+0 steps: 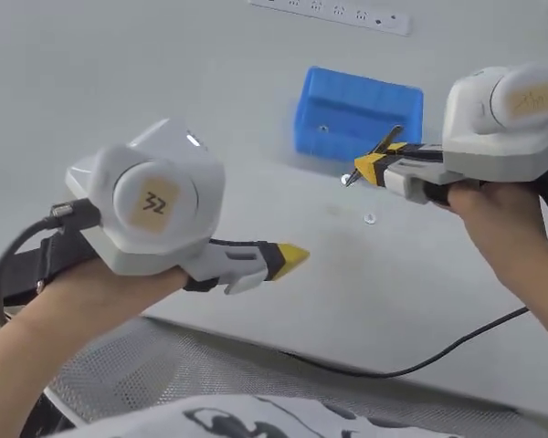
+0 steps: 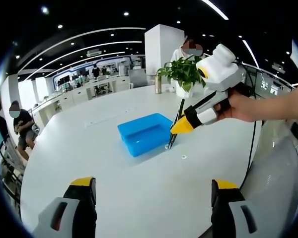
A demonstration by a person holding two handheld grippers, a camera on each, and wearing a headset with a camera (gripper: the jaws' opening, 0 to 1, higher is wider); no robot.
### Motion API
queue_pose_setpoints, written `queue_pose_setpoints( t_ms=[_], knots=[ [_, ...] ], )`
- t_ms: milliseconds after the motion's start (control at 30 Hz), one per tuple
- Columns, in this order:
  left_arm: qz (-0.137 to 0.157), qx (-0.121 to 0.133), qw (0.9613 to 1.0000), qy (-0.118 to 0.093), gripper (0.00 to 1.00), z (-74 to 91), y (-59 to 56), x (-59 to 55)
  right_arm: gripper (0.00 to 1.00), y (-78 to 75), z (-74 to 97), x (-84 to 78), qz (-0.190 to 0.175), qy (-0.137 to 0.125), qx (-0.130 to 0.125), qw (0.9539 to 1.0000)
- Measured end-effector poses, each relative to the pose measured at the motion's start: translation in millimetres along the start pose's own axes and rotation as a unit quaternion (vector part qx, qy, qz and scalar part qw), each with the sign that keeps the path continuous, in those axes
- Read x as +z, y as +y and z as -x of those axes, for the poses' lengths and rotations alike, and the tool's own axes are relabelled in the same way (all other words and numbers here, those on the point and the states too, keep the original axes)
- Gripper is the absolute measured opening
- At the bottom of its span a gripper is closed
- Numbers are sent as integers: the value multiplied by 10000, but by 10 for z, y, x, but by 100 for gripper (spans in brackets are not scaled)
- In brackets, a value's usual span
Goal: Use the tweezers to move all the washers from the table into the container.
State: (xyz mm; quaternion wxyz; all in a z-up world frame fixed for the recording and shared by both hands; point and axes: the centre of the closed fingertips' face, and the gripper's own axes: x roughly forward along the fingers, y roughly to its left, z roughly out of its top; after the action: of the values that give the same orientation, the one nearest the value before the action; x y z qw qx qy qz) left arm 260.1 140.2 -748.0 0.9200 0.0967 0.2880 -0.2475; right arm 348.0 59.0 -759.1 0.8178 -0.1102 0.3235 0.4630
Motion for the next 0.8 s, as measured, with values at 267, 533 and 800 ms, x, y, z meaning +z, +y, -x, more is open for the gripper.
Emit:
queue_pose_setpoints(
  t_ms=[267,533,800],
  knots=[
    [-20,24,10000,12,99,7,19,7,3,-98,53,202,29,-242,-99,9997],
    [-34,24,10000,39,99,13,16,-4,4,-362,21,370,-61,-433,-355,9984],
    [-41,53,10000,58,98,13,42,-25,4,-646,-137,384,-118,-366,-551,9977]
  ],
)
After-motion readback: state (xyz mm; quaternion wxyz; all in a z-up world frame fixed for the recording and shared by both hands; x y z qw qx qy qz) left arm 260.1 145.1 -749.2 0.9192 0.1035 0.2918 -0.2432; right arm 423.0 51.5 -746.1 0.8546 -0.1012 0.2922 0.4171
